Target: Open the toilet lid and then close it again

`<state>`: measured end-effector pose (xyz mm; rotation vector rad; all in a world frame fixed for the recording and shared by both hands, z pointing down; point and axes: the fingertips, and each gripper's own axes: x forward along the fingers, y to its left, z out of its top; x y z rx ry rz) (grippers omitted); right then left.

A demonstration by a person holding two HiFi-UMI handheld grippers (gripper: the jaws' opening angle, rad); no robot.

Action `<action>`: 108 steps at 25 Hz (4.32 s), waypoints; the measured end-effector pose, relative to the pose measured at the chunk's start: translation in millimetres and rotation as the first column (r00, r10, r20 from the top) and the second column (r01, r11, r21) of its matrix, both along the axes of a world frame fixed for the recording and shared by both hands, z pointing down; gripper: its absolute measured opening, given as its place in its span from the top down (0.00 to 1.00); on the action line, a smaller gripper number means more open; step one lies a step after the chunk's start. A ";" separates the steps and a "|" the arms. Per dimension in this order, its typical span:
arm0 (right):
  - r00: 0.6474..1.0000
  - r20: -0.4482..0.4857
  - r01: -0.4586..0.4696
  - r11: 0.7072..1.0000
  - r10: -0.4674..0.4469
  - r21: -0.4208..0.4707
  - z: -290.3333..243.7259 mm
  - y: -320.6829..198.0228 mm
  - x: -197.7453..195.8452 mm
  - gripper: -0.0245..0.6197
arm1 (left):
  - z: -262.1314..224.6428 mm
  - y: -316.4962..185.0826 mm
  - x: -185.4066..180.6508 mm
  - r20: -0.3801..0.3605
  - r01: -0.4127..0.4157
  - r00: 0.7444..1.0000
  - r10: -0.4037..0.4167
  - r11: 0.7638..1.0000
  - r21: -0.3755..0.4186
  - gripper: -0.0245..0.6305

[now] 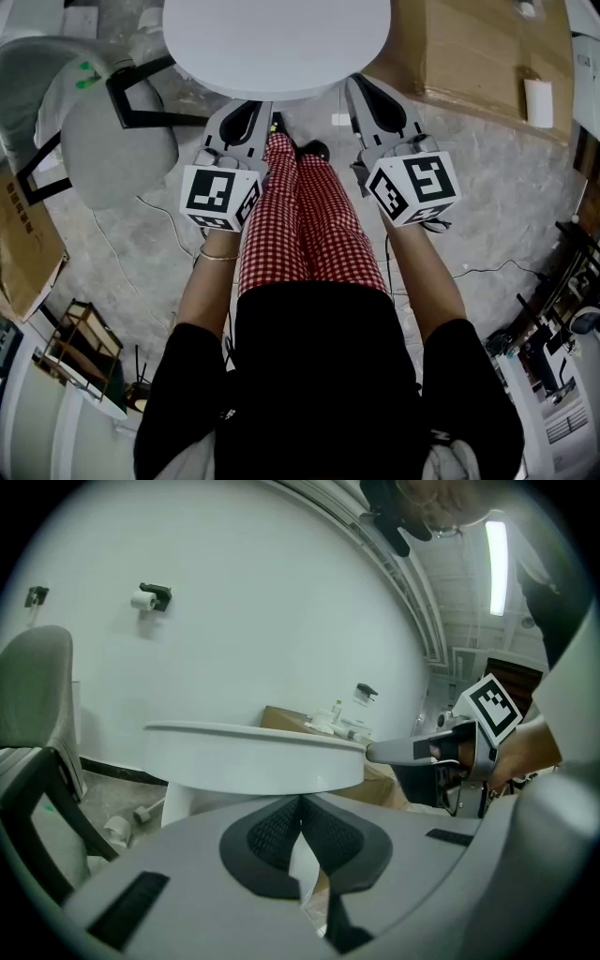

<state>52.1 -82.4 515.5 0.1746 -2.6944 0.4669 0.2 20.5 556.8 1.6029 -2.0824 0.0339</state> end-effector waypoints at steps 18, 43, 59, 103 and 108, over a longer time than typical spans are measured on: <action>0.999 0.026 -0.024 0.999 0.025 -0.036 12.1 3.5 6.0 0.93 | 12.5 2.9 8.6 -0.006 -0.006 1.000 0.006 1.000 0.002 0.96; 0.995 -0.008 -0.096 0.995 0.096 -0.030 30.4 9.8 13.8 0.93 | 30.4 9.2 17.7 -0.013 -0.085 0.996 0.085 0.996 0.001 0.96; 0.992 0.007 -0.125 0.991 0.125 -0.039 42.0 13.3 18.2 0.93 | 42.9 12.4 21.7 -0.010 -0.114 0.993 0.114 0.993 0.004 0.96; 0.983 -0.018 -0.185 0.982 0.185 -0.038 95.1 27.5 33.5 0.93 | 99.4 26.9 35.1 -0.027 -0.179 0.984 0.178 0.984 -0.006 0.96; 0.982 -0.024 -0.187 0.982 0.187 -0.031 101.1 28.3 33.6 0.93 | 106.1 27.5 35.3 -0.032 -0.182 0.983 0.181 0.983 -0.008 0.96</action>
